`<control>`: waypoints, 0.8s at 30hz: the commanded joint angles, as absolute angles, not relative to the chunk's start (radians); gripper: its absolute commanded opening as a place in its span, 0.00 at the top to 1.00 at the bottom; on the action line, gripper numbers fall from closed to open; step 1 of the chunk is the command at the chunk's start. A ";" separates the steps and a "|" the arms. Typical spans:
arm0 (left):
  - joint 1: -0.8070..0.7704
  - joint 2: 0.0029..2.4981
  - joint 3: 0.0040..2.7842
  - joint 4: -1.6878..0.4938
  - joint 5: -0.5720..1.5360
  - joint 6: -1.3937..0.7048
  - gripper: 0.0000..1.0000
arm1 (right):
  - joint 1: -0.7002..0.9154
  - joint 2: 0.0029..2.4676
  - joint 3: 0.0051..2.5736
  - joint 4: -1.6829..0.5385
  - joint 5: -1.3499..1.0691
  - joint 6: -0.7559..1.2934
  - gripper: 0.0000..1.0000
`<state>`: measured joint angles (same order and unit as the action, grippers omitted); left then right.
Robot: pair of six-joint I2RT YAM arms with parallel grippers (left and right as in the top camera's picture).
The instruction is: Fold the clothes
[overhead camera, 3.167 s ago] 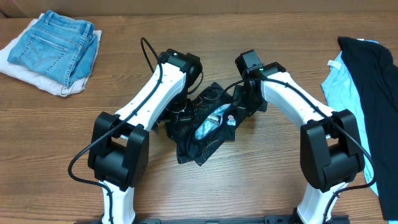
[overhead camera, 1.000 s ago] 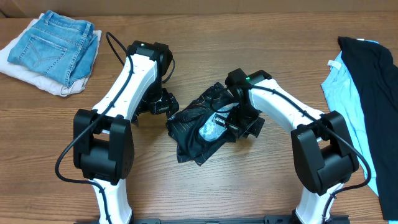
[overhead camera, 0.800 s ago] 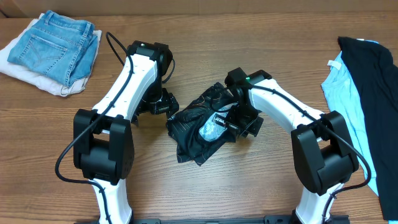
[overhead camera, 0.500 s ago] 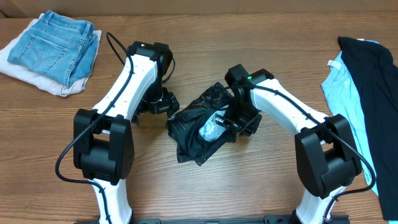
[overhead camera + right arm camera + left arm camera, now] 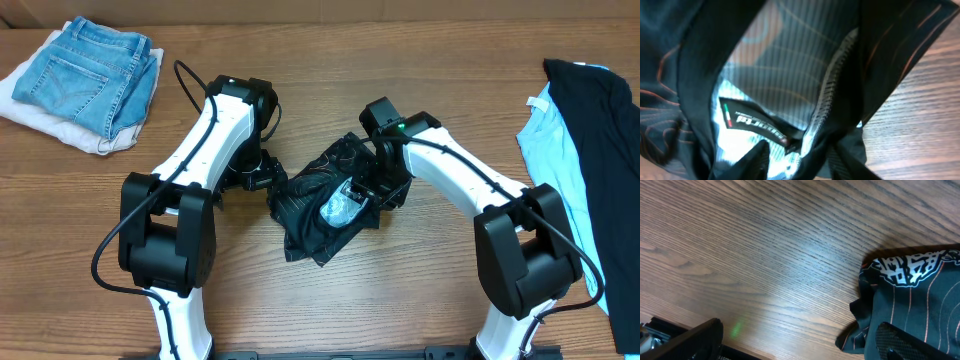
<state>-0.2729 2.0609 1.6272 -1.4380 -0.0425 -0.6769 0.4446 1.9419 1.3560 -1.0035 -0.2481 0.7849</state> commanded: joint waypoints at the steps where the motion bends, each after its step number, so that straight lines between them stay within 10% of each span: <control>1: -0.267 2.048 1.622 -1.435 -0.055 -0.662 0.00 | 0.439 1.910 1.311 -0.988 -0.256 0.789 0.61; 24: -0.267 2.048 1.622 -1.435 -0.055 -0.657 0.00 | 0.436 1.905 1.379 -1.135 -0.179 0.812 0.95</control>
<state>-0.2729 2.0609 1.6272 -1.4353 -0.0425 -0.6765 0.4408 1.9396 1.3277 -1.1080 -0.2169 0.8082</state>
